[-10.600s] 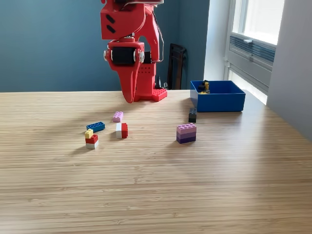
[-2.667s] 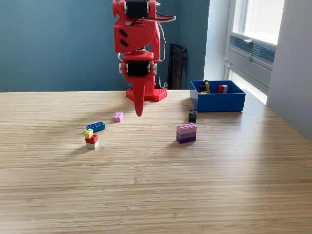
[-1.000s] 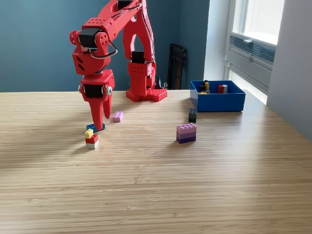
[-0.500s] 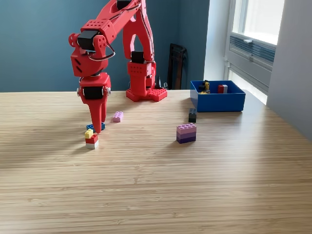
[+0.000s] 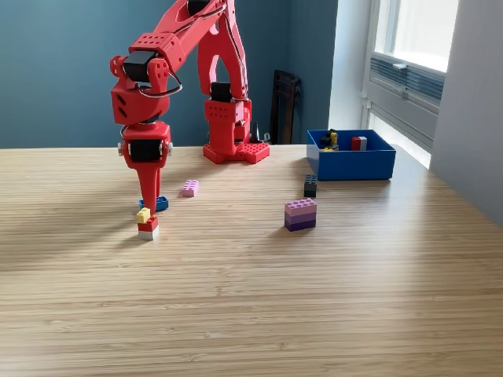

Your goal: Grasp a lego block and put it in the bin.

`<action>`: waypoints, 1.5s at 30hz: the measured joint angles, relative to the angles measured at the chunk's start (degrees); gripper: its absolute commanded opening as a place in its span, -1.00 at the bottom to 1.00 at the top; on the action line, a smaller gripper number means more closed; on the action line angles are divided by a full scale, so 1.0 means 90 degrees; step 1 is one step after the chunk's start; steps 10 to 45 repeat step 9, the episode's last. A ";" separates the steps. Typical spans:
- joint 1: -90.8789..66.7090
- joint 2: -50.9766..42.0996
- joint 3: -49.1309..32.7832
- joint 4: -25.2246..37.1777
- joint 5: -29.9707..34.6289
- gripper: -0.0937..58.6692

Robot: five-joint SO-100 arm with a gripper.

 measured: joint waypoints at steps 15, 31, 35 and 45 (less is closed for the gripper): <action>-0.0059 0.0049 0.0039 0.0000 0.0459 -1.00; -0.0059 0.0049 0.0039 0.0000 0.0459 -1.00; -0.0059 0.0049 0.0039 0.0000 0.0459 -1.00; -0.0059 0.0049 0.0039 0.0000 0.0459 -1.00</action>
